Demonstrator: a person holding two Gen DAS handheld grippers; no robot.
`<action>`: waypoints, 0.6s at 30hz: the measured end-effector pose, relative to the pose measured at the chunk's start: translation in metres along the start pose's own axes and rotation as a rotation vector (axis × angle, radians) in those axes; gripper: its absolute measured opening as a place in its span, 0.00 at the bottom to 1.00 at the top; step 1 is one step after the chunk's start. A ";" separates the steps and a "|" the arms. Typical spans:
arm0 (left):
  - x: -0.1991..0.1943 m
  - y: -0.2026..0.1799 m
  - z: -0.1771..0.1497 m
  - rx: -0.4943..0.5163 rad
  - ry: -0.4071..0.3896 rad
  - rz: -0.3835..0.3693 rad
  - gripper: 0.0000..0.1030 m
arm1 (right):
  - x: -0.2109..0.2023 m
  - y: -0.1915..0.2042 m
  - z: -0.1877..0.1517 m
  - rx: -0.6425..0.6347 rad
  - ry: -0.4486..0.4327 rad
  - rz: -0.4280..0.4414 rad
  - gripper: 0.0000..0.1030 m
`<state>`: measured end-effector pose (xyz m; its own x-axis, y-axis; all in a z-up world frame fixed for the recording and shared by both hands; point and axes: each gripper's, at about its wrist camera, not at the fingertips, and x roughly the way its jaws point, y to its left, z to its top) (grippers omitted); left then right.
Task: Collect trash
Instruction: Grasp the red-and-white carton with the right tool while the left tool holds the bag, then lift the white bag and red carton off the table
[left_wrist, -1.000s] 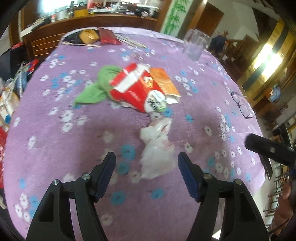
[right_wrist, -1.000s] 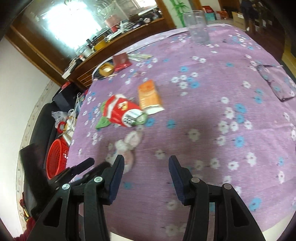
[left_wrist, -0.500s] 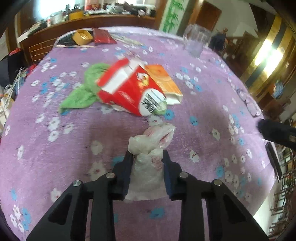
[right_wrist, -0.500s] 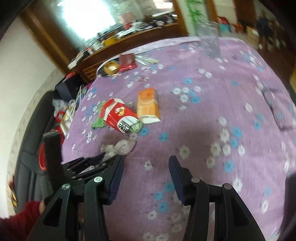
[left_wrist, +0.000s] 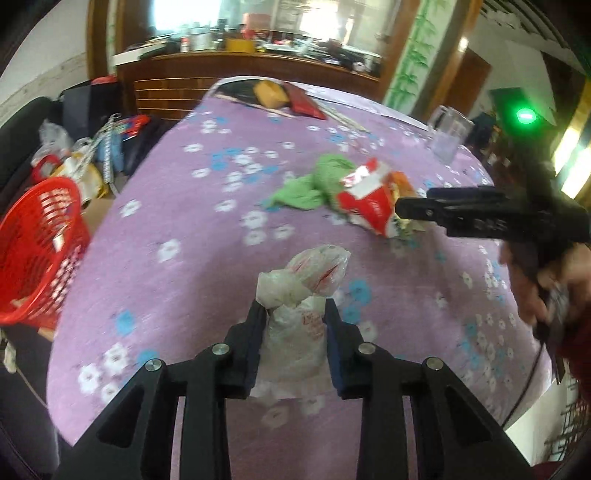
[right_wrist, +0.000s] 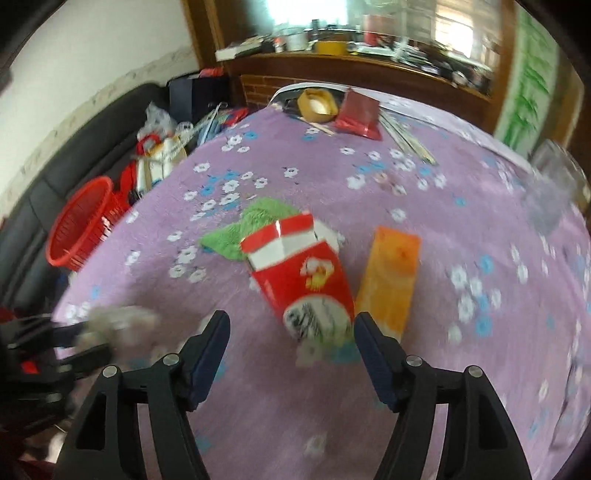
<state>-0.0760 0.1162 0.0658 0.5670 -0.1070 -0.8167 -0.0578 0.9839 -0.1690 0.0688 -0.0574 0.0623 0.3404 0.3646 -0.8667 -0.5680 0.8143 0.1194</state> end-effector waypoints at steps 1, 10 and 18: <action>-0.002 0.004 -0.002 -0.007 -0.001 0.007 0.28 | 0.008 0.002 0.005 -0.028 0.011 -0.009 0.74; -0.013 0.021 -0.010 -0.030 -0.009 0.033 0.28 | 0.057 0.005 0.013 -0.095 0.098 -0.052 0.58; -0.014 0.014 -0.003 -0.028 -0.058 0.046 0.28 | 0.020 0.016 -0.012 0.046 0.055 0.008 0.49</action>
<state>-0.0878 0.1312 0.0732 0.6099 -0.0521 -0.7908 -0.1079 0.9831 -0.1480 0.0578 -0.0423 0.0407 0.2936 0.3472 -0.8906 -0.5353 0.8316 0.1477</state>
